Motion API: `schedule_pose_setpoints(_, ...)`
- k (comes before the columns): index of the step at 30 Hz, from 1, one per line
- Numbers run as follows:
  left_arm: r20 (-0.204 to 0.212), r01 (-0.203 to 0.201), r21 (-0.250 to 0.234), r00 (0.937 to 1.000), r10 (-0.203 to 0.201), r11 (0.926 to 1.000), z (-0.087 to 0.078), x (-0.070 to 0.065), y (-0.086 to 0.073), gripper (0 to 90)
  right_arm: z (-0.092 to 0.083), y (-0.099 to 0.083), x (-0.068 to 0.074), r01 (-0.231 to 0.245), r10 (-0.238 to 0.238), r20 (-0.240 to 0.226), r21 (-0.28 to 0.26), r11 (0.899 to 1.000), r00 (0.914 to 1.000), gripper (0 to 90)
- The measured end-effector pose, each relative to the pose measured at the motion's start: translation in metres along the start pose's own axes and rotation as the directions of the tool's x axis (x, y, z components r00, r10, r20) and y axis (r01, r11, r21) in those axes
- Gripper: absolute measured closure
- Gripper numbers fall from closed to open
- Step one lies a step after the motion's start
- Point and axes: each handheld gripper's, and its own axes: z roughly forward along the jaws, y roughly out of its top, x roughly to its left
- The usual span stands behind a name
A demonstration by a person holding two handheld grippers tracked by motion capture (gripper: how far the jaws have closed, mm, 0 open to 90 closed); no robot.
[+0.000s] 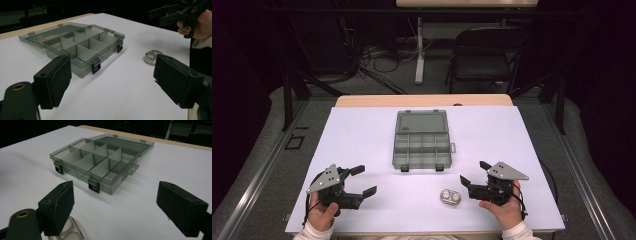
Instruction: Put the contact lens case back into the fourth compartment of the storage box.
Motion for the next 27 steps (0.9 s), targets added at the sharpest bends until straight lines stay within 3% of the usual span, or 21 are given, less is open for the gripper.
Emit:
schedule_pose_setpoints(17, 0.012, -0.010, 0.007, 0.9999, 0.010, 0.9999, -0.0022, -0.0011, -0.0006, 15.4, 0.0032, -0.0003, 0.0016, 0.042, -0.042, -0.011, 0.041, 0.998, 0.9991, 13.9)
schedule_pose_setpoints(27, 0.016, -0.014, 0.014, 0.9998, 0.013, 0.9998, -0.0029, -0.0021, -0.0010, 15.4, 0.0067, -0.0002, 0.0060, 0.111, -0.106, -0.052, 0.114, 0.987, 0.9930, 13.2)
